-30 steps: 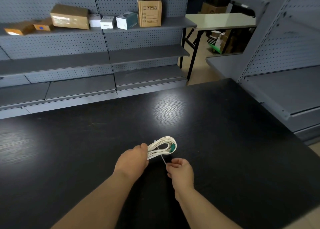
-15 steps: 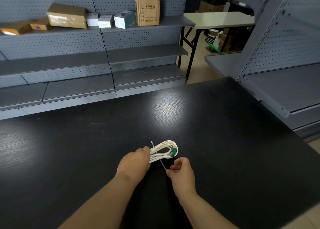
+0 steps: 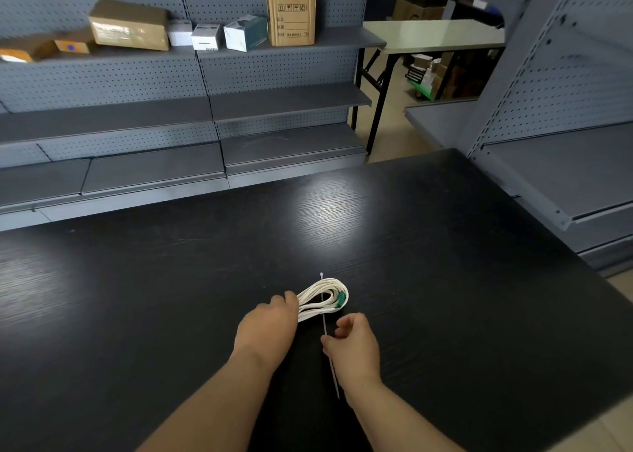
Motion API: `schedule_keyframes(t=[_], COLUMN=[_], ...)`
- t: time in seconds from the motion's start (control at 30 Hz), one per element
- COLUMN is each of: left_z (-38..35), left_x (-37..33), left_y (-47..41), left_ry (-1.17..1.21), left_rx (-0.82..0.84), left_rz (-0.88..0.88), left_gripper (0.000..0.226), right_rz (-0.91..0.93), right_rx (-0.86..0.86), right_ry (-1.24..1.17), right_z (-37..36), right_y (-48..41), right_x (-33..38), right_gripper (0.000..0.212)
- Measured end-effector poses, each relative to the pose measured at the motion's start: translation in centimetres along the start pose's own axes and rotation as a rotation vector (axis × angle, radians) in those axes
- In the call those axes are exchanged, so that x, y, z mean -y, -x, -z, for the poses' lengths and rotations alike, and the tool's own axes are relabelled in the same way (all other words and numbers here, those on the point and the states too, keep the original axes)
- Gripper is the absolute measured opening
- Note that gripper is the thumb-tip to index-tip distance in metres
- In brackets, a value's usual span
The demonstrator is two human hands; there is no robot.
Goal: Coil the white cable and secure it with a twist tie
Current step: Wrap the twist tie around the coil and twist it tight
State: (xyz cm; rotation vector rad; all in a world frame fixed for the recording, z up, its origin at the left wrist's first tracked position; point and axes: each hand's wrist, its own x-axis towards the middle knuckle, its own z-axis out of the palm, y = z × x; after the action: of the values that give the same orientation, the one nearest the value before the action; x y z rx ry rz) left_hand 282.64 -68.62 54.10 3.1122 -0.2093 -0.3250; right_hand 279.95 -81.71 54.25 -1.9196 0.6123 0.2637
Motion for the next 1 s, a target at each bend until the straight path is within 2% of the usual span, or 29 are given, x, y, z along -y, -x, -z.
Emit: schedule_keyframes(t=[0.13, 0.27, 0.5, 0.67, 1.0], left_z=[-0.2, -0.3, -0.3, -0.2, 0.0], left_x=[0.0, -0.2, -0.4, -0.3, -0.1], left_y=[0.2, 0.3, 0.4, 0.3, 0.3], left_ry=[0.017, 0.0, -0.052, -0.049, -0.043], left_rx=[-0.005, -0.001, 0.022, 0.029, 0.024], left_rz=[-0.012, -0.019, -0.008, -0.019, -0.049], left_gripper=[0.048, 0.044, 0.038, 0.039, 0.033], right_rz=[0.005, 0.053, 0.175, 0.259, 0.073], right_rx=[-0.001, -0.005, -0.034, -0.023, 0.109], right_ry=[0.005, 0.081, 0.349, 0.645, 0.844], right_z=[0.1, 0.3, 1.1, 2.4, 1.8], right_y=[0.2, 0.3, 0.9, 1.6, 2.0], right_x=[-0.1, -0.1, 0.1, -0.1, -0.3], right_gripper=[0.034, 0.028, 0.024, 0.024, 0.029])
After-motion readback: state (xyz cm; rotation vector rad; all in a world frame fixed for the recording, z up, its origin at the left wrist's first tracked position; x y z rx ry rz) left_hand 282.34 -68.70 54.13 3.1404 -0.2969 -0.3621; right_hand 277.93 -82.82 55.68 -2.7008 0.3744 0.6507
